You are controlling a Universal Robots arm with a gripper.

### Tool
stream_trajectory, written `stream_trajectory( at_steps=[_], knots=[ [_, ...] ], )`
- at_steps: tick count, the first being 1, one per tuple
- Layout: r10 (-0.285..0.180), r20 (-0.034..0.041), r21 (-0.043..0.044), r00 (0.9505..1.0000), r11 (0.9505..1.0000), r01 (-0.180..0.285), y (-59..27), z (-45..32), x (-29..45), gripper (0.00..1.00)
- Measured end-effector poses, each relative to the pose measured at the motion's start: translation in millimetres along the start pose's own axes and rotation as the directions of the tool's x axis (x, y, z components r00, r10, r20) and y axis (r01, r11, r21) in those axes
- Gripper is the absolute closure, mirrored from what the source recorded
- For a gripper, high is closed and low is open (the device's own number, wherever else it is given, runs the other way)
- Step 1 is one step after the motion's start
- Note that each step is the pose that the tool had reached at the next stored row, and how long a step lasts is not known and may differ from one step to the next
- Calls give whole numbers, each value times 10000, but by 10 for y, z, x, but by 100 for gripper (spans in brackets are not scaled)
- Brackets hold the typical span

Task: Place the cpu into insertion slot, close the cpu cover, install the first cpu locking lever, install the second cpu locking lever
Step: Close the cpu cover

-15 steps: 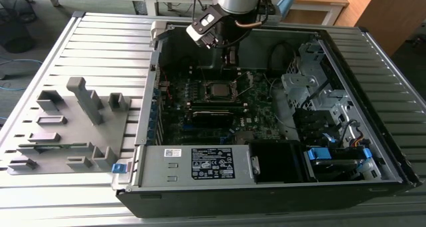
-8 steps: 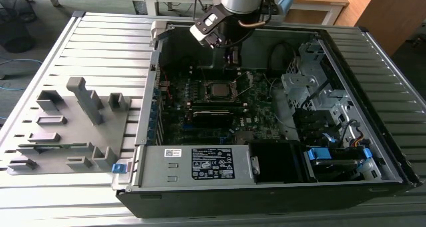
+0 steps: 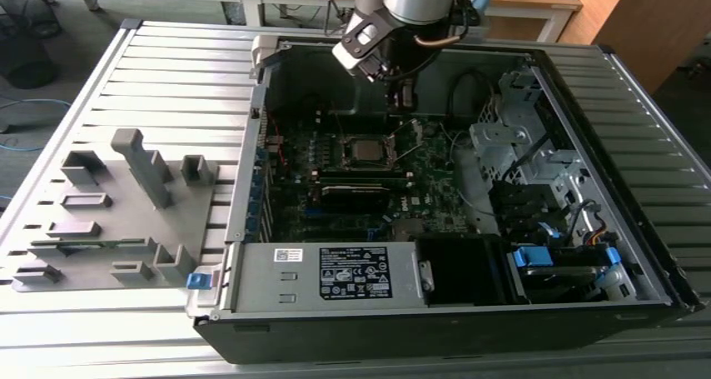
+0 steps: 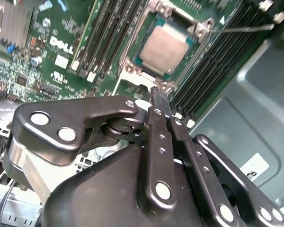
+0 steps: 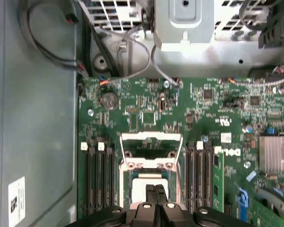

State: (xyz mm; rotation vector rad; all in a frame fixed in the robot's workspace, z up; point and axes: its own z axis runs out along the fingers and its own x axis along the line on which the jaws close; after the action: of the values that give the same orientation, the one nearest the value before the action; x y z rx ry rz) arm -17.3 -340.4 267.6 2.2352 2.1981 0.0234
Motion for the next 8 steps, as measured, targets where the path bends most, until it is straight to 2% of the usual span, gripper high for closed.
stream_trajectory(
  at_steps=[8],
  knots=[
    [0, 0, 0, 10000, 10000, 0, 204, 3, 3, 90]
  ],
)
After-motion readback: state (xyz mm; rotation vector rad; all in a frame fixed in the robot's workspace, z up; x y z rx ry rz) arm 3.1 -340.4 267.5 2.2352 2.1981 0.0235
